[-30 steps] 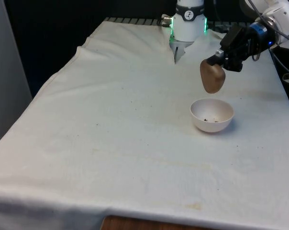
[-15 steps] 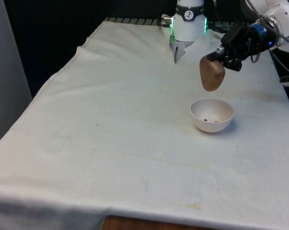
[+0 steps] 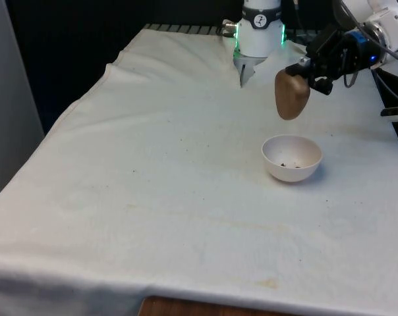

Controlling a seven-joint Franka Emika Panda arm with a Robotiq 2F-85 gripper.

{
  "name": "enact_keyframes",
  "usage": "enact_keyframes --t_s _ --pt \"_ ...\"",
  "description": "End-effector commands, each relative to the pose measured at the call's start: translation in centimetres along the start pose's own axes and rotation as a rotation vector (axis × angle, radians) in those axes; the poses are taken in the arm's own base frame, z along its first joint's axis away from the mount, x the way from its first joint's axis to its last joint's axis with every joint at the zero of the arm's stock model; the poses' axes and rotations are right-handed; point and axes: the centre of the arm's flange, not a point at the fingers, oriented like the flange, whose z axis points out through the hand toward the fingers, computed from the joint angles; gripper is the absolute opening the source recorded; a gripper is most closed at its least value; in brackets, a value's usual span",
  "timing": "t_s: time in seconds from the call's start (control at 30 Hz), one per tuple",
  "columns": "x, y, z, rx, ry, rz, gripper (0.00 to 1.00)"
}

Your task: Pour the coffee beans from the cup into the bowl.

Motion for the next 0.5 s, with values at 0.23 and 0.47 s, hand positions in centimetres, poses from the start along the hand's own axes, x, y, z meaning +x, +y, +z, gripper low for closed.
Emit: enact_keyframes --t_s 0.23,0.47 --pt "-0.16 0.02 -0.38 -0.053 -0.001 0.009 0.0" --pt "-0.12 0.08 -0.43 -0.08 -0.004 0.016 0.0"
